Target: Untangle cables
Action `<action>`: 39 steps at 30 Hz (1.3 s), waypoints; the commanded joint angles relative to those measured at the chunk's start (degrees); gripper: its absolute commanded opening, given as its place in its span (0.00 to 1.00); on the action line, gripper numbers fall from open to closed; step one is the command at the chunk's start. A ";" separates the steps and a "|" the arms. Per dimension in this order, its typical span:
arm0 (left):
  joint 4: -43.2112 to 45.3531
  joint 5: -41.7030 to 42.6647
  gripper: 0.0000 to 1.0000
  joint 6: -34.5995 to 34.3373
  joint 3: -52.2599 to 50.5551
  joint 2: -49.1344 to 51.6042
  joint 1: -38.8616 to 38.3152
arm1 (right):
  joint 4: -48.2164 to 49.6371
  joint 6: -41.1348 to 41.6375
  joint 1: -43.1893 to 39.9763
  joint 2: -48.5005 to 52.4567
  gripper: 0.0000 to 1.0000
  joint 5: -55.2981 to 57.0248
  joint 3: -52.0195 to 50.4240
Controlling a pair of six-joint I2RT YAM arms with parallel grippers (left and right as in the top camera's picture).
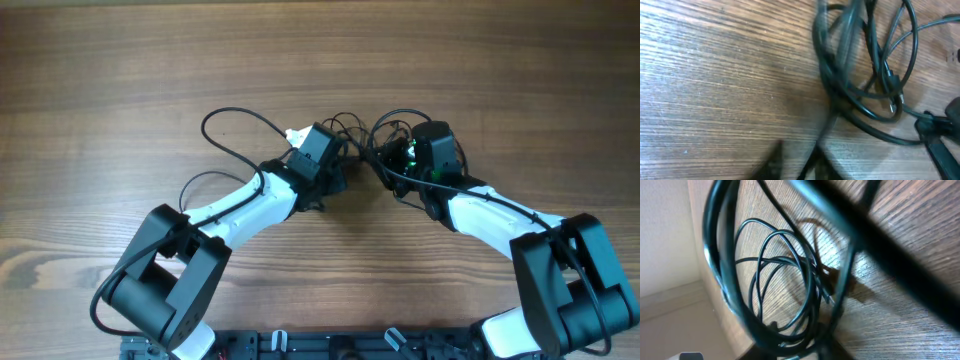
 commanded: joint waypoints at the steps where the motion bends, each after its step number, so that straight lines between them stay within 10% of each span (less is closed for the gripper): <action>1: -0.15 0.83 0.04 1.03 0.26 0.57 -0.22 | 2.08 -4.74 0.24 0.63 0.12 -3.50 0.09; 5: -0.13 0.85 0.04 1.03 0.26 0.55 -0.22 | 2.93 -7.82 0.24 0.63 0.43 -4.04 0.09; 12: -0.13 0.83 0.04 3.10 0.26 0.57 -0.22 | 2.80 -7.74 0.31 0.63 0.46 -12.94 0.09; 23: 3.32 4.76 0.04 7.04 0.26 -0.61 -0.22 | 0.81 -4.39 1.11 0.72 0.30 -8.59 0.07; 28: 1.27 4.94 0.04 9.88 0.26 -3.17 -0.22 | 0.92 -4.37 0.85 0.70 0.05 -4.26 0.09; 39: -9.25 -0.72 0.04 13.05 0.26 -12.63 5.29 | -4.50 -20.74 -13.73 -7.89 0.05 -13.35 0.09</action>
